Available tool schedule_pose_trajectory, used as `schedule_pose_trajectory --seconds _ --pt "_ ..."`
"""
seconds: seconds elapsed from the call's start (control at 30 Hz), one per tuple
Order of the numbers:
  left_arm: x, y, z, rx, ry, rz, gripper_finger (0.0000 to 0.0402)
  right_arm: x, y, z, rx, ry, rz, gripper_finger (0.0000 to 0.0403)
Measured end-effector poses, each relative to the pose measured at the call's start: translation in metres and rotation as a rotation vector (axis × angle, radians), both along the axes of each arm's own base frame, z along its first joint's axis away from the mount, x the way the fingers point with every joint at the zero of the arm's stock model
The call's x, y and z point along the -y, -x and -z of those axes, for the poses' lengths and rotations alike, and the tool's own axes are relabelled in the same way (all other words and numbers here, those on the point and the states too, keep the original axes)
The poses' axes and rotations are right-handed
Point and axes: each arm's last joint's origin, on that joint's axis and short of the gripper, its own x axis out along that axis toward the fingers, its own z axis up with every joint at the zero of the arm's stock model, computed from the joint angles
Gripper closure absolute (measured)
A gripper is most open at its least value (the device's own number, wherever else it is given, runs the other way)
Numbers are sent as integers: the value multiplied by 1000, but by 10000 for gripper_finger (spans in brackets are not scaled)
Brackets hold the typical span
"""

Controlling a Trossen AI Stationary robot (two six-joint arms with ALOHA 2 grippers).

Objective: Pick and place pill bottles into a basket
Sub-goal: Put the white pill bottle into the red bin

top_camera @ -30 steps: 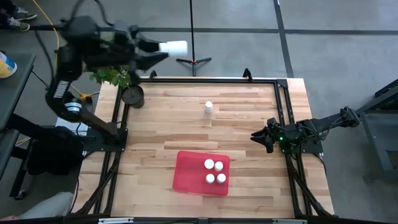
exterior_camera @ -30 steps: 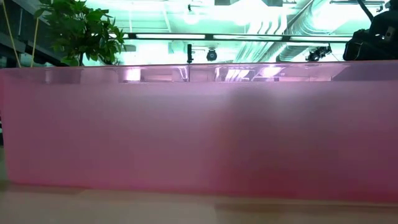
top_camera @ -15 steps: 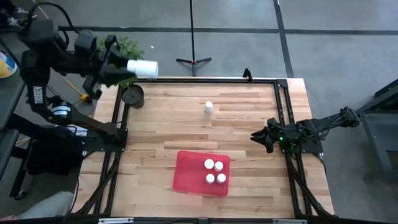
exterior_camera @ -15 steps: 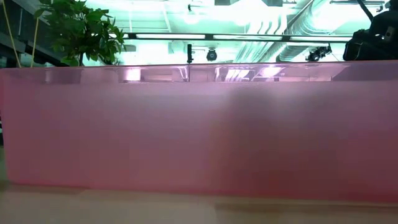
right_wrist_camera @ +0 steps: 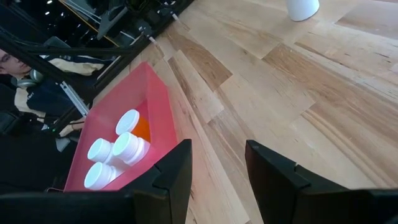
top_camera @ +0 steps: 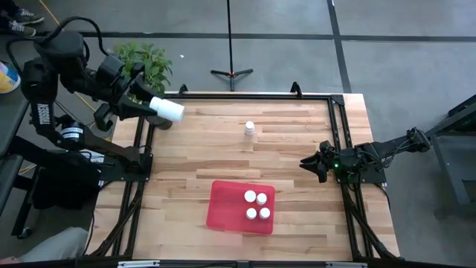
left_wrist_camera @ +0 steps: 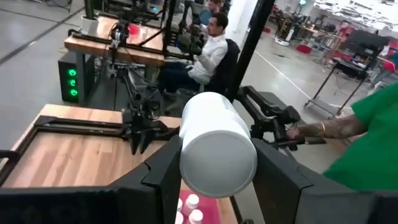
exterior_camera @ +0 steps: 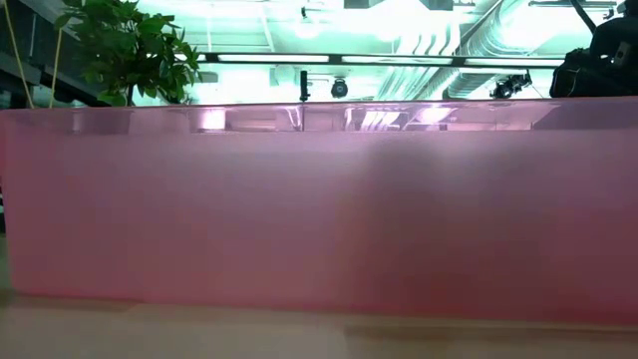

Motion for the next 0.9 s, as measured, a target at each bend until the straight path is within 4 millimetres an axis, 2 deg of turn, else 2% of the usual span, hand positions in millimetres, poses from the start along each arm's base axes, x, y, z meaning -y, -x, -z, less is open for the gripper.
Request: schedule_pose_trajectory --seconds 0.2,0.47,0.7,0.9 --pt "-5 -21 18 -108 58 34 206 0 0 0 0 0 1 263" --pt "-13 -75 72 -309 173 138 206 0 0 0 2 -11 14 263" --pt "8 -121 133 -448 232 234 206 0 0 0 3 -21 18 263" --pt "34 -143 179 -540 259 216 206 0 0 0 3 -21 18 263"
